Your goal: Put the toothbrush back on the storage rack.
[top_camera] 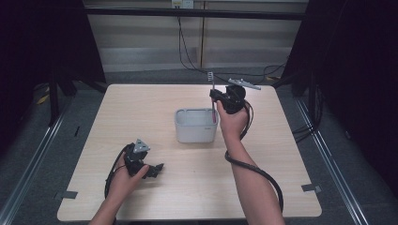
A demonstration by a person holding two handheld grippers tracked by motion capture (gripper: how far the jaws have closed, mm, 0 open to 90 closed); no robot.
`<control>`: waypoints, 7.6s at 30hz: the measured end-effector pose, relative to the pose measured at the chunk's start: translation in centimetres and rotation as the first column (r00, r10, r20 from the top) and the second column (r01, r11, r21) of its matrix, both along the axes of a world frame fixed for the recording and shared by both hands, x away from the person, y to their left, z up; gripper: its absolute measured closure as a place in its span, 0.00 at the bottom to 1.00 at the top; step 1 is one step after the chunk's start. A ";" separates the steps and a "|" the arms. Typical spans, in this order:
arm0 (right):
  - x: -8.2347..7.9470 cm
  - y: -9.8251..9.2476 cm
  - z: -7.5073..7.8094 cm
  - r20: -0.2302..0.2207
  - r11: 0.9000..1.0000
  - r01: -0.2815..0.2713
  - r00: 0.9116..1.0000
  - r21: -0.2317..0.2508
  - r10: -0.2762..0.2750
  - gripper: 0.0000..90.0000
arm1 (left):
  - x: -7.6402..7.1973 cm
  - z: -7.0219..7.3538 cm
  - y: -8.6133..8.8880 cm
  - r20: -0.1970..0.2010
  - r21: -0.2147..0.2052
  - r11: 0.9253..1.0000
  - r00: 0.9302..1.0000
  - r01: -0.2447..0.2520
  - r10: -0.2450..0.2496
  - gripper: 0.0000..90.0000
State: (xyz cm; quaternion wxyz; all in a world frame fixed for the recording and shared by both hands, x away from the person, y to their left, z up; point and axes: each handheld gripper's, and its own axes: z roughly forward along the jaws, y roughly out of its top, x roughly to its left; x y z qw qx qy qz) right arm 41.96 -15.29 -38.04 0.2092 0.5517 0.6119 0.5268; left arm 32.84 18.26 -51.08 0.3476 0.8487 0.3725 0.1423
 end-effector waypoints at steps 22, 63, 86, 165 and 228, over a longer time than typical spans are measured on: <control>-0.4 -0.4 -0.6 -0.054 1.000 -0.014 0.998 -0.020 0.013 0.90 | 0.0 0.0 0.0 0.002 0.000 1.000 1.000 -0.003 0.003 0.00; -1.7 -0.8 -1.3 -0.098 0.995 -0.065 0.994 -0.081 0.057 0.90 | 0.0 0.0 0.0 0.003 -0.004 1.000 1.000 -0.003 0.003 0.00; -2.5 -0.7 -2.6 -0.122 0.992 -0.084 0.990 -0.094 0.072 0.90 | 0.1 0.0 0.0 0.002 0.005 1.000 1.000 0.005 -0.005 0.00; -4.2 -2.6 -2.4 -0.105 0.977 -0.189 0.978 -0.098 0.179 0.44 | 0.3 0.0 -0.2 0.007 0.005 1.000 1.000 -0.003 0.003 0.00; -11.2 -8.6 -8.8 -0.263 0.848 -0.485 0.864 -0.215 0.428 0.20 | -0.1 0.0 0.2 0.003 0.006 1.000 1.000 -0.003 0.003 0.01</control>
